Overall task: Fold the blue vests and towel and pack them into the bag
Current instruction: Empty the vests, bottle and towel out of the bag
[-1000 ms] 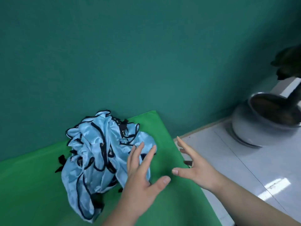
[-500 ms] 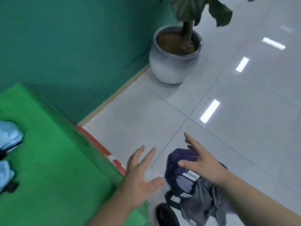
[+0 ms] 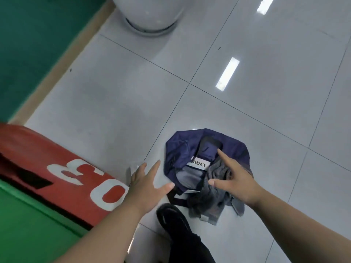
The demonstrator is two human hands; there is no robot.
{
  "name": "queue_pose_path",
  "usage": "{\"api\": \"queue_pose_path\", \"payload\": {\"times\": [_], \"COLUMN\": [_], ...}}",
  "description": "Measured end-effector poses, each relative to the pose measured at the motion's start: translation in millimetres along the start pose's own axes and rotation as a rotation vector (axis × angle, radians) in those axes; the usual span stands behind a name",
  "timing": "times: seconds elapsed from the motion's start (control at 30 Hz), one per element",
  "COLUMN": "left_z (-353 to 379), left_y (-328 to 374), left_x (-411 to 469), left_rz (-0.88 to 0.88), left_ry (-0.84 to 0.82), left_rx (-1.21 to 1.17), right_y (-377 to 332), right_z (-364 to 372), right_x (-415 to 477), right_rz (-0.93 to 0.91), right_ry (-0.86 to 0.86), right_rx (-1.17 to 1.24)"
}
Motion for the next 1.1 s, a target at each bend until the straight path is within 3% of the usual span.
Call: {"api": "queue_pose_path", "payload": {"times": [0.27, 0.43, 0.53, 0.97, 1.1], "left_z": [60, 107, 127, 129, 124], "left_y": [-82, -121, -146, -219, -229], "left_x": [67, 83, 91, 114, 116], "left_rz": [-0.128, -0.170, -0.206, -0.383, -0.373], "left_ry": [0.044, -0.052, -0.020, 0.134, 0.155], "left_rx": [0.151, 0.281, 0.349, 0.377, 0.364], "right_y": [84, 142, 169, 191, 191], "right_z": [51, 96, 118, 161, 157], "right_x": [77, 111, 124, 174, 180], "right_rz": [0.075, 0.087, 0.106, 0.082, 0.108], "right_ry": [-0.054, -0.060, -0.030, 0.073, 0.069], "right_rx": [-0.016, -0.227, -0.297, -0.423, -0.234]}}
Point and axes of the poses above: each hand's wrist, its own x-axis towards the middle knuckle, its own z-axis out of the palm, y = z × x, the point moved 9 cm from there along x, towards the middle knuckle, and after that the axes turned 12 degrees about z, right-handed, at the moved point
